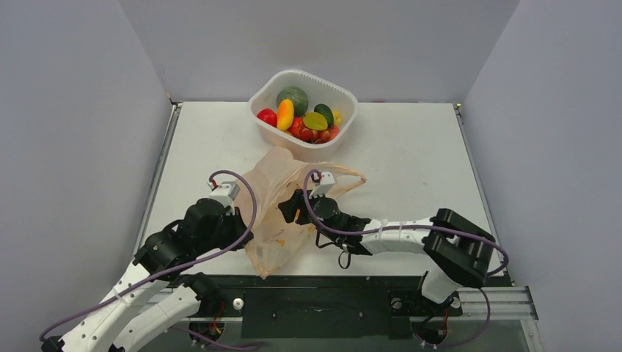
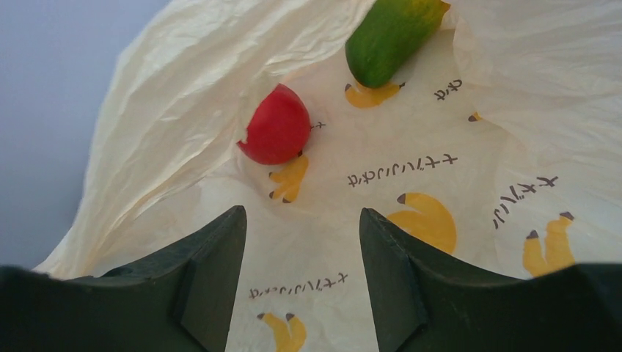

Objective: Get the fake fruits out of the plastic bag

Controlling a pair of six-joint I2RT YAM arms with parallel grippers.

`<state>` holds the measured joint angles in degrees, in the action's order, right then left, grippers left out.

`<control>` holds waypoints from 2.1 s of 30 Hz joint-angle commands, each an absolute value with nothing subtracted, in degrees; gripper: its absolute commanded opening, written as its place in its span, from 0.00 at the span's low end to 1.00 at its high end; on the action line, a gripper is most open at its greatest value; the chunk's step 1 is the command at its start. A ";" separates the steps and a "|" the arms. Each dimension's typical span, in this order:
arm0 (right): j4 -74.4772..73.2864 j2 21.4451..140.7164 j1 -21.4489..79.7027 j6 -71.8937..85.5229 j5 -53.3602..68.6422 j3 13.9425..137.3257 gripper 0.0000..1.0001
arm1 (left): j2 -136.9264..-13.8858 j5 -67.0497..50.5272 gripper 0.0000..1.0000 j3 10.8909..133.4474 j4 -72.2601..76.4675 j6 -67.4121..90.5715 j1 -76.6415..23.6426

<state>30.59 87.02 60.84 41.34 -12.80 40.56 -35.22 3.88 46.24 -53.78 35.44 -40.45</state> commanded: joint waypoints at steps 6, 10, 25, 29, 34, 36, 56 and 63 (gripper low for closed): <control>46.27 101.20 58.01 49.15 -15.24 49.19 0.53 | -37.75 -5.26 0.00 48.68 -44.10 40.05 -40.43; 47.83 104.08 56.21 49.92 -9.48 51.15 0.57 | -38.93 -9.27 0.00 49.78 -40.08 42.97 -40.55; 54.60 112.94 58.08 48.28 5.72 51.90 0.84 | -50.09 -16.23 0.00 52.90 -25.53 50.84 -40.99; 57.39 114.70 58.09 47.30 8.28 50.79 0.85 | -53.28 -16.76 0.00 53.93 -23.15 52.48 -41.92; 60.20 115.70 58.25 46.95 10.19 50.55 0.98 | -55.19 -16.76 0.00 53.61 -20.12 54.07 -43.75; 59.15 116.23 58.45 46.72 9.40 51.22 1.00 | -55.95 -16.89 0.00 53.77 -19.12 54.58 -44.48; 50.98 121.43 59.99 47.69 -2.88 57.21 0.85 | -55.13 -11.78 0.00 54.42 -24.06 53.51 -48.52; 49.42 118.19 57.18 48.61 -2.25 55.06 0.46 | -49.86 -5.48 0.00 54.18 -34.53 49.51 -48.48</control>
<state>50.63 121.10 58.81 48.49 -1.13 55.86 -53.17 -9.41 51.29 -29.58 52.88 -48.03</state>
